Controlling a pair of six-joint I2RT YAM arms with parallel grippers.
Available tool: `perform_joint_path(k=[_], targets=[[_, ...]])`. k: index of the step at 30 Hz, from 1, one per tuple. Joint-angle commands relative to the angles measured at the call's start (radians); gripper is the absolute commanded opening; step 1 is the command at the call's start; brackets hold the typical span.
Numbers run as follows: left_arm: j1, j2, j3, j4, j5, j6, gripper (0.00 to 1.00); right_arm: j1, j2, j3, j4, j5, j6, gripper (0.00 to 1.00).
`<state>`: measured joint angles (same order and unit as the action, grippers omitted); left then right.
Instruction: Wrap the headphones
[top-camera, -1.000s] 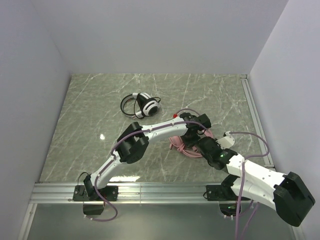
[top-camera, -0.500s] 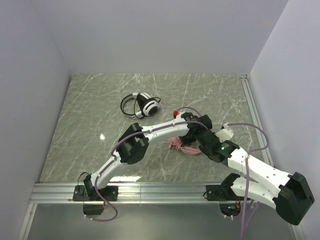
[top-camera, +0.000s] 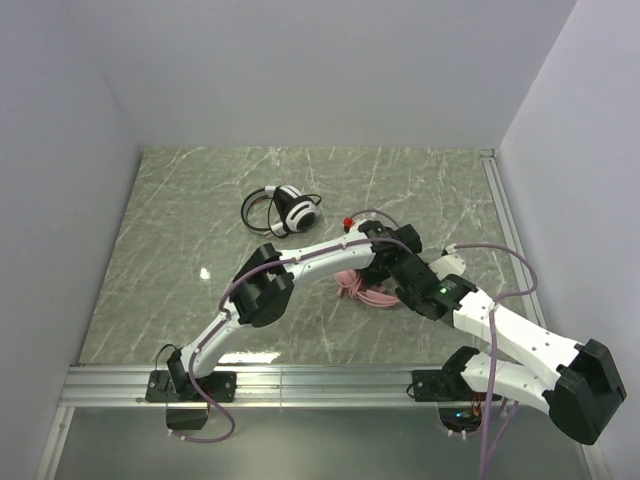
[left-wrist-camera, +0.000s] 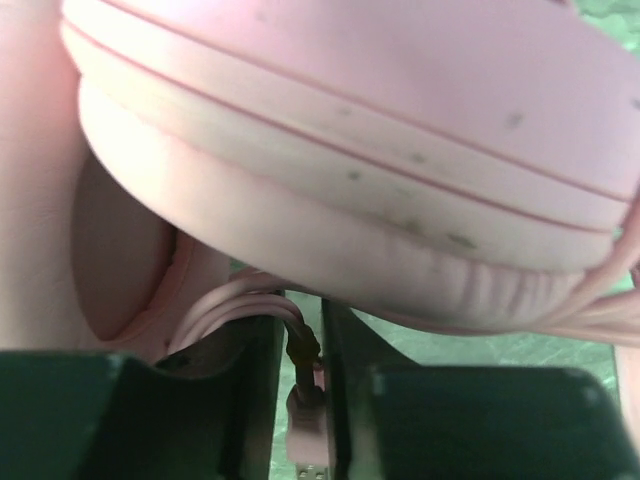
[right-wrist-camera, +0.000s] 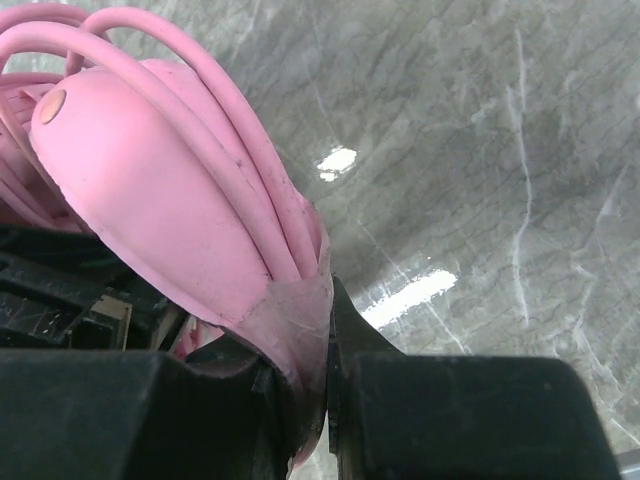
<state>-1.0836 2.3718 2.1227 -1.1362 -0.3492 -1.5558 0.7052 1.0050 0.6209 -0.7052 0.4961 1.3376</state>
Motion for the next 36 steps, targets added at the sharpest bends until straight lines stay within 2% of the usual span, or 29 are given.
perform_joint_path(k=[1,11,20,29,31,36], targets=[[-0.038,0.030,-0.076,0.024,-0.188,0.025,0.28,0.033,-0.085,0.050,0.127,0.015,-0.017,0.00],[-0.038,-0.032,-0.069,0.044,-0.168,0.080,0.25,0.031,-0.152,-0.018,0.161,0.029,-0.045,0.00],[-0.062,-0.112,-0.159,0.112,-0.146,0.118,0.24,0.024,-0.200,-0.082,0.234,0.061,-0.025,0.00],[-0.091,-0.048,-0.133,0.090,-0.131,0.134,0.25,0.011,-0.181,-0.030,0.216,0.053,-0.054,0.00],[-0.085,-0.019,-0.089,0.052,-0.189,0.122,0.25,0.011,-0.171,-0.012,0.179,0.026,-0.038,0.00],[-0.075,0.029,-0.026,0.010,-0.244,0.132,0.18,0.010,-0.140,0.045,0.101,-0.025,-0.038,0.00]])
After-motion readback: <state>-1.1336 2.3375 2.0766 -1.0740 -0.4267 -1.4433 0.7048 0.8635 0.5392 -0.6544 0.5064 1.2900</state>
